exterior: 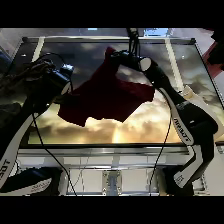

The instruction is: Fold the shirts.

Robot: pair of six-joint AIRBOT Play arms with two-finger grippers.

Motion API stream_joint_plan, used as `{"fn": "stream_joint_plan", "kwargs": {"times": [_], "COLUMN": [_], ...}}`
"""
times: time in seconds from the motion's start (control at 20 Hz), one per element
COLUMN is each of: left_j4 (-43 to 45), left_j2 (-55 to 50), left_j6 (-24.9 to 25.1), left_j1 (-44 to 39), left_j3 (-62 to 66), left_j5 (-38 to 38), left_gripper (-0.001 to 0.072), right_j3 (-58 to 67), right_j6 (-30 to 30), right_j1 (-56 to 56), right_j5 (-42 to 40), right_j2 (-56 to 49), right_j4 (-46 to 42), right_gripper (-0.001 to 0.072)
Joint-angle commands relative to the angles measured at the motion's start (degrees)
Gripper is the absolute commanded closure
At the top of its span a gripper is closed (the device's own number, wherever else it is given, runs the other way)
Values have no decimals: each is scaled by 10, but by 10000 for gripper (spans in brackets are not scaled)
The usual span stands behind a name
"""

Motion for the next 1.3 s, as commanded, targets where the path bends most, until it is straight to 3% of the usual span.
{"fn": "stream_joint_plan", "kwargs": {"times": [0.0,0.1,0.15,0.2,0.25,0.4,0.55,0.8,1.1,1.25], "left_j4": [2,3,4,3,4,4,1,-47,-56,-89], "left_j2": [0,0,0,0,0,0,0,-16,-55,-65], "left_j6": [-17,-17,-12,-3,3,18,17,38,147,155], "left_j1": [48,54,54,54,54,54,54,54,65,104], "left_j3": [-25,-25,-25,-25,-25,-25,-25,-25,-26,-45], "left_j5": [15,33,48,63,75,90,91,134,43,31], "left_gripper": [696,675,504,271,180,182,182,182,205,223], "right_j3": [1,1,1,1,1,0,-47,-182,-260,-291], "right_j6": [1,13,40,71,104,172,173,167,104,90], "right_j1": [-3,-38,-61,-86,-111,-186,-250,-272,-242,-172], "right_j5": [15,66,107,156,211,420,559,547,562,544], "right_j2": [-21,10,30,52,71,103,102,102,103,103], "right_j4": [-26,-79,-116,-159,-200,-326,-303,-196,-79,-79], "right_gripper": [321,321,321,321,324,325,325,324,324,324]}}
